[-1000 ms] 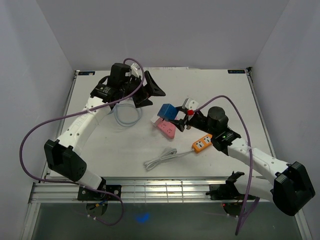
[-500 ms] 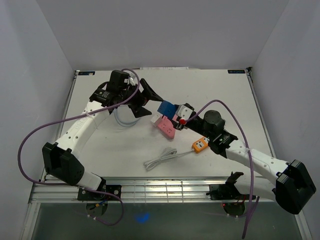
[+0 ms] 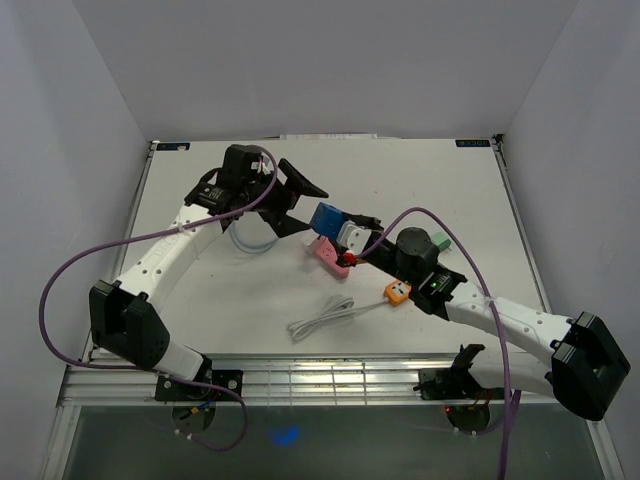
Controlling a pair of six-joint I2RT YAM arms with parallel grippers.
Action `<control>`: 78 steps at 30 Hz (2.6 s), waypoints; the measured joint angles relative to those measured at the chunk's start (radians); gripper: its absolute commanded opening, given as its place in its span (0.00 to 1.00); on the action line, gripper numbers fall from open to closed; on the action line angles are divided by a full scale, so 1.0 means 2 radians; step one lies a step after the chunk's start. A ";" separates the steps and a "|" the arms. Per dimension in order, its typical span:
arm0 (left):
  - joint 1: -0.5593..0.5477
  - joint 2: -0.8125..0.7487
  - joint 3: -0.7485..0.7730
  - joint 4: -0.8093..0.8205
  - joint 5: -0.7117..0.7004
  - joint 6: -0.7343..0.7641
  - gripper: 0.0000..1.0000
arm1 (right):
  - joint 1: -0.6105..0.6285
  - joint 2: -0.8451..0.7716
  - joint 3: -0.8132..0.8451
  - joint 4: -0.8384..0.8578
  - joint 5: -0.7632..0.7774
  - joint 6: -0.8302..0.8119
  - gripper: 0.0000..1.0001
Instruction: Insert the plug
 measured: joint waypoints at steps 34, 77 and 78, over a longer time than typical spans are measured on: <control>0.001 0.015 -0.039 0.051 -0.005 -0.035 0.75 | 0.009 0.034 0.011 0.010 0.029 -0.041 0.14; 0.049 0.023 -0.104 0.202 0.187 0.165 0.03 | -0.079 -0.018 0.077 -0.083 -0.089 0.190 0.89; 0.049 0.025 -0.104 0.202 0.194 0.171 0.03 | -0.083 -0.015 0.081 -0.087 -0.095 0.198 0.89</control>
